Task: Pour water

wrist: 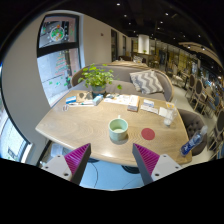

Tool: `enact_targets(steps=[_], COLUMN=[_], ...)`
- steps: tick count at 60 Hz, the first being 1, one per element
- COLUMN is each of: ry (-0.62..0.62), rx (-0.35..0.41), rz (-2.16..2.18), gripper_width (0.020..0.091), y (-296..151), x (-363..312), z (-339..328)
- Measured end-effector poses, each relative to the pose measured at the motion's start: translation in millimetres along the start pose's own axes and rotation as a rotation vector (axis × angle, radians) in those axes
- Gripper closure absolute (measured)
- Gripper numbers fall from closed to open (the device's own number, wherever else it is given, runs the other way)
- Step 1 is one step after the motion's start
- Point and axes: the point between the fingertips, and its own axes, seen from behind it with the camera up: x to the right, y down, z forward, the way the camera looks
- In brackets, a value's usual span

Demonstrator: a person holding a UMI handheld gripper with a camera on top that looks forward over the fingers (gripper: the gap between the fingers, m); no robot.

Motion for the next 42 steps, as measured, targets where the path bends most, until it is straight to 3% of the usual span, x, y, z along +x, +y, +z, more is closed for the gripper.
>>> enact_targets(steps=[26,42], ry=[0.208,0.258], rx=[0.007,0.071], rz=[0.066,0.160], gripper_width=[0.0248,0.0250], y=[111,119], x=[293,419], z=[1,51])
